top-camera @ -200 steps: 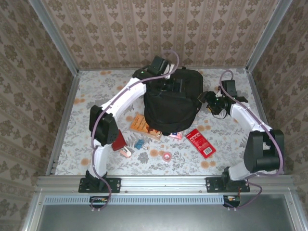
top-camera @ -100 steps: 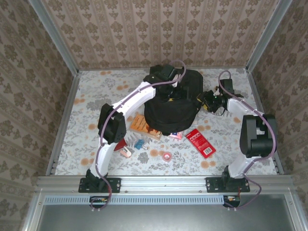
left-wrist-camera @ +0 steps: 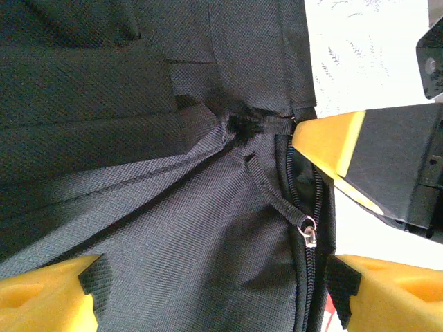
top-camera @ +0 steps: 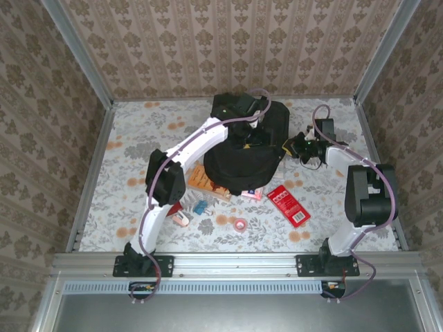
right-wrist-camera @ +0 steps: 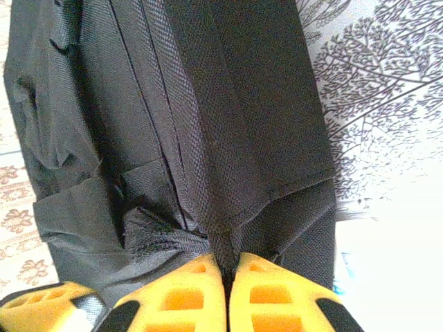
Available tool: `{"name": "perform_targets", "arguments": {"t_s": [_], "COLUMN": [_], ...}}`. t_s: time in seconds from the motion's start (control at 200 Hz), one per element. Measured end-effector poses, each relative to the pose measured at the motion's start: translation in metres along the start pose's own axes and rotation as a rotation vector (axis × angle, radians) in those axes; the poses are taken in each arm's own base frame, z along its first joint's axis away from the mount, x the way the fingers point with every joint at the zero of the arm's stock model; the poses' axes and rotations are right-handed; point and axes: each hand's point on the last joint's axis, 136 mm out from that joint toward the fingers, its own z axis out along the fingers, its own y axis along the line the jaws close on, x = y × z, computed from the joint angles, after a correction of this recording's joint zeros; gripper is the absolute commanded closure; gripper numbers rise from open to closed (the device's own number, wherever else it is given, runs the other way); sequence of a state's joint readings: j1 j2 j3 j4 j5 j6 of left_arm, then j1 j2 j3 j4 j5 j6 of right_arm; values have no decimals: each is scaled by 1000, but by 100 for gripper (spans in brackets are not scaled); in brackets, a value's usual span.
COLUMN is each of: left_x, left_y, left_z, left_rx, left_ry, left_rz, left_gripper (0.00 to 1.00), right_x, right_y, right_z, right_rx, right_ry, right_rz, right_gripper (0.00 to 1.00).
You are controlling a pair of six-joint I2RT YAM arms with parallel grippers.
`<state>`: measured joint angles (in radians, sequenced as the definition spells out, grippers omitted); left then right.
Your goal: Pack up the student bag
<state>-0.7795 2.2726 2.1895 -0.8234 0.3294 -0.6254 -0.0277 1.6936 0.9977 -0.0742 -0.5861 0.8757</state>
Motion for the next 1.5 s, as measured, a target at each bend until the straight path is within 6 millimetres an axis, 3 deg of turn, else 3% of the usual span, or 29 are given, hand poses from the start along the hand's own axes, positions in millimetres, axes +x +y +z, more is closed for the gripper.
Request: {"name": "perform_targets", "arguments": {"t_s": [0.16, 0.32, 0.43, 0.97, 1.16, 1.34, 1.5], "left_x": [5, 17, 23, 3, 1, -4, -9], "left_y": [1, 4, 10, 19, 16, 15, 15], "left_z": [7, 22, 31, 50, 42, 24, 6], "left_rx": [18, 70, 97, 279, 307, 307, 315], "left_ry": [28, 80, 108, 70, 37, -8, -50], "left_rz": [-40, -122, -186, -413, -401, -350, -312], "left_gripper": [12, 23, 23, 37, 36, 33, 36], "right_x": [5, 10, 12, 13, 13, 20, 25], "right_y": [6, 16, 22, 31, 35, 38, 40], "right_z": [2, 3, 2, 0, -1, 0, 0], "right_rx": [-82, -187, -243, -357, -371, -381, -389], "right_ry": [8, 17, 17, -5, -2, 27, 49], "right_rz": [-5, 17, 39, 103, 94, 81, 70], "right_gripper": [100, 100, 100, 100, 100, 100, 100]}}
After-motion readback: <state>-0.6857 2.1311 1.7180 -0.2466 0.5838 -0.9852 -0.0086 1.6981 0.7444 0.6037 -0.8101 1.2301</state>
